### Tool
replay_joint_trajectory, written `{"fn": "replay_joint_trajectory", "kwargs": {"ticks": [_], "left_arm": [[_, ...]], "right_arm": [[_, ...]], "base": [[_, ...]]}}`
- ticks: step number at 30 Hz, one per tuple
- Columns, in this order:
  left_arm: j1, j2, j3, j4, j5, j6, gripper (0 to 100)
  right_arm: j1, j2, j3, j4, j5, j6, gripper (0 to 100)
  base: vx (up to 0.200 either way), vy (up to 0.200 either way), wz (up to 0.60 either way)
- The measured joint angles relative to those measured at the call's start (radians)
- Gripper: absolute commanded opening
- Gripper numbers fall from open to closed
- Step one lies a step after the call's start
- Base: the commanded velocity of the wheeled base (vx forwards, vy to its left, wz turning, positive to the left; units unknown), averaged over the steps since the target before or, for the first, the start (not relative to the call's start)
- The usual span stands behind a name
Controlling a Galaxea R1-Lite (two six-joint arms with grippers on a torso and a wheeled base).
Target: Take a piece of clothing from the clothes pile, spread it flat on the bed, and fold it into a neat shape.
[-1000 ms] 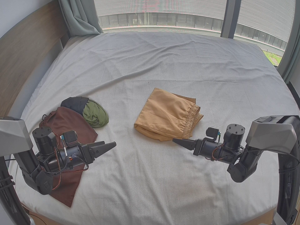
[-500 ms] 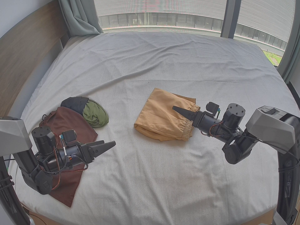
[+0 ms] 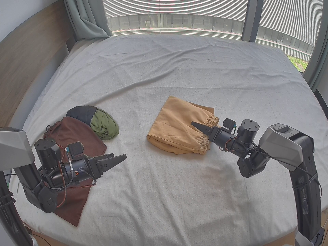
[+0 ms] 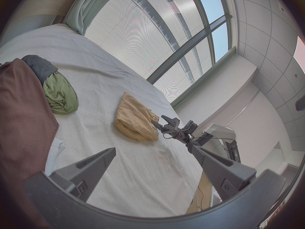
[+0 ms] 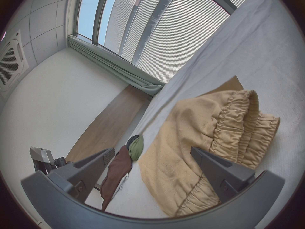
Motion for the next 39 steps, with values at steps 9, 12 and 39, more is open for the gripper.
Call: {"fn": "replay_joint_trajectory", "kwargs": {"ticks": [9,12,39], "left_arm": [[0.000,0.002,0.001,0.000,0.000,0.000,100],[0.000,0.003,0.001,0.000,0.000,0.000,100],[-0.046,-0.102,0.047,0.000,0.000,0.120,100]], "right_arm": [[-0.013,0.078,-0.036,-0.001,-0.002,-0.005,100],[-0.013,0.089,-0.041,-0.006,-0.002,-0.004,100],[0.002,-0.456,0.593,-0.110,-0.005,-0.213,100]], "base": [[0.000,0.000,0.00],[0.000,0.000,0.00],[0.000,0.000,0.00]]}}
